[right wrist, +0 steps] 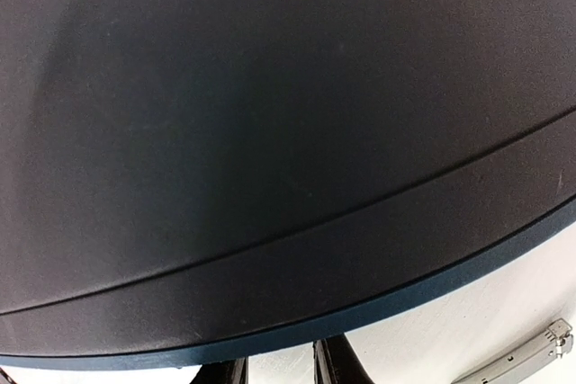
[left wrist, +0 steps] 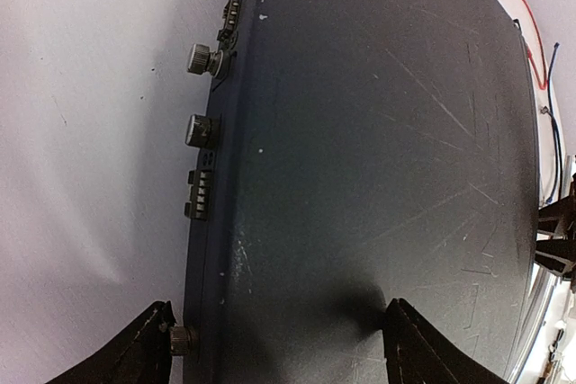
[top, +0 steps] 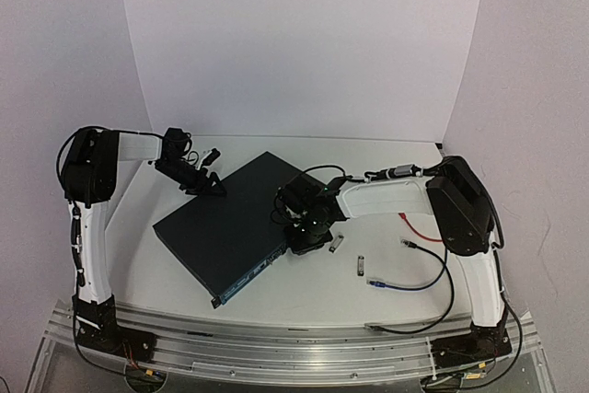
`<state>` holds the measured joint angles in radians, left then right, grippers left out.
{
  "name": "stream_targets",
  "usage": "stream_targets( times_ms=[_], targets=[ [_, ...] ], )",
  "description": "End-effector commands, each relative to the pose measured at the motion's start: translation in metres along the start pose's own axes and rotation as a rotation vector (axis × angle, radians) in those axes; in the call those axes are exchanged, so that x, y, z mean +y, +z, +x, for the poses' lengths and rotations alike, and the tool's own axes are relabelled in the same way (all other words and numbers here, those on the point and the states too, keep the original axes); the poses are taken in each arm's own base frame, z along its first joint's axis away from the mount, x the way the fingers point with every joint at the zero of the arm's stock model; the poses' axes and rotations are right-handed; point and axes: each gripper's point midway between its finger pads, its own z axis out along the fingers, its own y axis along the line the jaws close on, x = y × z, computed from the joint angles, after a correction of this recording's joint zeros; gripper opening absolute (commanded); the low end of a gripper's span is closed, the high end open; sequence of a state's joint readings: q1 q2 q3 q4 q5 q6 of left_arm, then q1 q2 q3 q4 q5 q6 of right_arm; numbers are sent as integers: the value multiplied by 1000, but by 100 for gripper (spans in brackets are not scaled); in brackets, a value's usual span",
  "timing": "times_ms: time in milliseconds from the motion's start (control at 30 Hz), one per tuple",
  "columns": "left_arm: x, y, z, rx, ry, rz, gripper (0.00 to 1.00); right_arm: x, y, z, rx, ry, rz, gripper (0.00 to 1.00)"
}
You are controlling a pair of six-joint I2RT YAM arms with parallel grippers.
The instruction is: Insert the plug into the switch port
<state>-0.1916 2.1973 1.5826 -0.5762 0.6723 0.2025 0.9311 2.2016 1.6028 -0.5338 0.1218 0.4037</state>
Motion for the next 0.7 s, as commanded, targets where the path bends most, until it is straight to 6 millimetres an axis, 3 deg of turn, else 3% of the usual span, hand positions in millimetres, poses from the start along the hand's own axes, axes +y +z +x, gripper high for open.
stream_targets(
  times_ms=[0, 200, 333, 500, 667],
  targets=[
    [-43, 17, 23, 74, -11, 144, 78, 32, -25, -86, -322, 89, -144, 22],
    [-46, 18, 25, 74, -13, 150, 78, 39, -29, -97, -349, 85, -157, 21],
    [-47, 16, 23, 68, -10, 149, 78, 34, -32, -92, -347, 96, -140, 22],
    [-47, 4, 6, 25, 5, 101, 82, 10, -54, -63, -335, 131, -88, 30],
    [-44, -18, -31, -63, 3, -3, 86, -29, -98, -23, -317, 150, 17, 43]
  ],
)
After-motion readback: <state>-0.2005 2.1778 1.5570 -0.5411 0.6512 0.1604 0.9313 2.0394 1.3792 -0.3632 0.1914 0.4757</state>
